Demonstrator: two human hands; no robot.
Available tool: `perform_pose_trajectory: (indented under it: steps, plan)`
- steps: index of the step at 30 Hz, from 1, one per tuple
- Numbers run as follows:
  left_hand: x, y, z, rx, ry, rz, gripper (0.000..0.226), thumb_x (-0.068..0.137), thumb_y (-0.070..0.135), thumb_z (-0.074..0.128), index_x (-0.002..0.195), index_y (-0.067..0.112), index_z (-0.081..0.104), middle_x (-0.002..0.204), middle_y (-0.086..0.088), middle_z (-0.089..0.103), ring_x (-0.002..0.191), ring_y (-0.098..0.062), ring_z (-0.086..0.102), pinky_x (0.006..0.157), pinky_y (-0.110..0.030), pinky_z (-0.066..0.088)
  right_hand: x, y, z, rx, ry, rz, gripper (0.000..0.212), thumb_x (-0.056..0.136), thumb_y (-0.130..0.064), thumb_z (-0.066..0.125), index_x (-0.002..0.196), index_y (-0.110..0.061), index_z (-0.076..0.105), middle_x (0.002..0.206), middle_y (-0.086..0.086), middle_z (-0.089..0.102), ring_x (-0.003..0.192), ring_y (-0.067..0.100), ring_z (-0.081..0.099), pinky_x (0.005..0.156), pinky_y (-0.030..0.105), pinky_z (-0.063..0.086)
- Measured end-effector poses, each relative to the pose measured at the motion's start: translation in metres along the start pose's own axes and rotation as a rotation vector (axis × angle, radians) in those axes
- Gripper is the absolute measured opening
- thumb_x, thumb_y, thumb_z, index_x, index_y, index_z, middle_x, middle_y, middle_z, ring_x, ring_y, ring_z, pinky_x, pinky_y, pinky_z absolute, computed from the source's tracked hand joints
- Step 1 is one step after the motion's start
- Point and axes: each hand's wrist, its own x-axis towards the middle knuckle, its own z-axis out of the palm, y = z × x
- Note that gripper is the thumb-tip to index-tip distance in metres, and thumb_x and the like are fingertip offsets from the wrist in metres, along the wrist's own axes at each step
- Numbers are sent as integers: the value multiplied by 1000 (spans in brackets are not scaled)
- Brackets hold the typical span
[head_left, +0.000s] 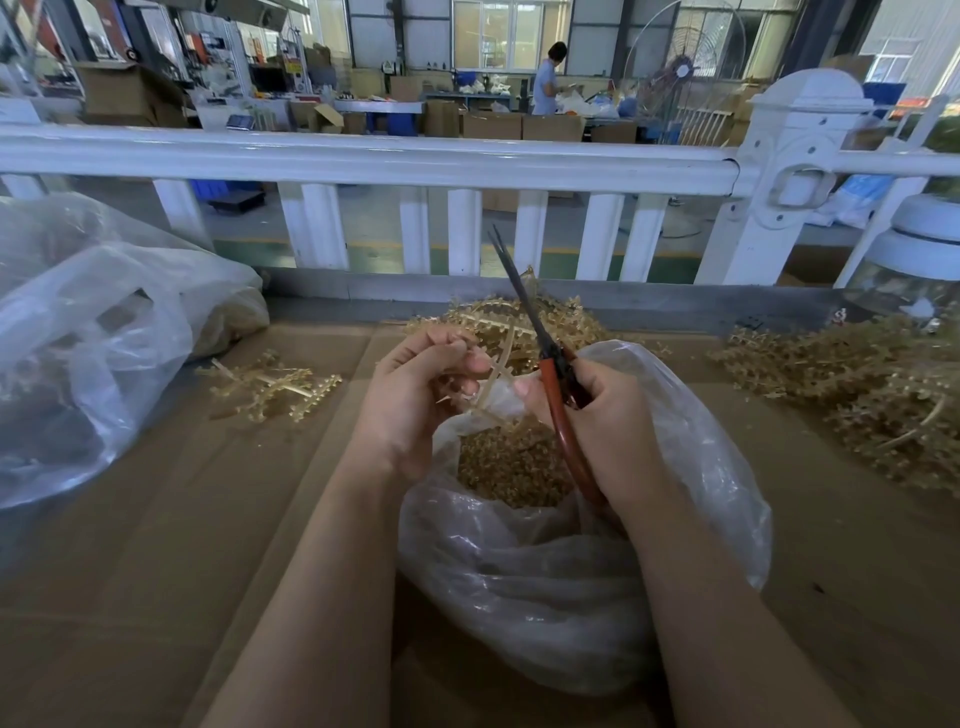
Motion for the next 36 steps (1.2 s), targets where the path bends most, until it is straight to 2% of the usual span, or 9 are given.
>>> perform_pose_trajectory:
  steps: [4, 7, 10, 12, 17, 23, 26, 30, 36]
  plan:
    - [0, -2, 3, -11, -47, -31, 17, 93, 1, 54, 83, 11, 64, 73, -8, 67, 54, -13, 53, 53, -20, 44, 2, 1, 2, 50, -37, 36, 8, 85, -28, 80, 81, -25, 74, 76, -7, 74, 72, 10, 70, 65, 22, 59]
    - [0, -4, 5, -41, -78, -43, 7, 88, 12, 61, 92, 8, 65, 78, -7, 70, 60, -13, 59, 59, -22, 50, 3, -2, 4, 98, -34, 86, 16, 86, -21, 78, 72, -27, 72, 70, -9, 73, 64, 6, 68, 60, 20, 55]
    - [1, -5, 2, -23, -104, -98, 49, 74, 45, 74, 106, 9, 64, 91, -6, 73, 78, -16, 65, 71, -28, 53, 4, -5, 2, 216, 26, 167, 15, 87, -19, 77, 72, -20, 74, 69, 2, 73, 68, 24, 70, 71, 42, 60]
    - [1, -5, 0, 19, -150, -149, 71, 55, 58, 86, 104, 11, 66, 92, -4, 72, 78, -14, 65, 69, -26, 53, 4, -6, 0, 245, 69, 154, 15, 89, -20, 75, 75, -14, 73, 70, 4, 73, 72, 29, 71, 77, 46, 61]
    - [-3, -10, 4, 289, -291, -128, 30, 72, 27, 84, 92, 9, 71, 86, -8, 70, 76, -14, 62, 74, -26, 48, 3, -9, -4, 205, 128, 91, 19, 91, -20, 72, 79, -5, 70, 70, 2, 71, 64, 7, 68, 62, 16, 53]
    - [-4, -8, 6, 219, -242, -124, 6, 74, 19, 73, 78, 14, 74, 86, -12, 76, 71, -17, 72, 73, -27, 57, 4, -9, -3, 226, 105, 78, 10, 88, -15, 76, 80, -10, 70, 65, -6, 70, 61, 4, 66, 59, 14, 51]
    - [-3, -7, 5, 136, -202, -140, 7, 75, 21, 72, 77, 15, 75, 83, -11, 76, 67, -15, 71, 67, -25, 59, 5, -8, -2, 195, 104, 66, 11, 84, -13, 80, 85, -18, 71, 68, -12, 70, 66, 0, 66, 62, 12, 51]
    - [-3, -6, 4, 81, -194, -152, 15, 73, 24, 74, 84, 15, 79, 82, -9, 76, 68, -13, 71, 66, -23, 58, 6, -5, -2, 168, 117, 80, 15, 82, -16, 82, 87, -11, 69, 76, 8, 69, 70, 19, 67, 68, 31, 57]
    - [-2, -5, 3, -19, -165, -149, 14, 68, 24, 76, 79, 17, 79, 81, -6, 76, 69, -10, 72, 61, -19, 56, 6, -1, -2, 79, 159, 71, 17, 81, -25, 84, 84, -26, 68, 85, -1, 72, 82, 11, 68, 71, 20, 56]
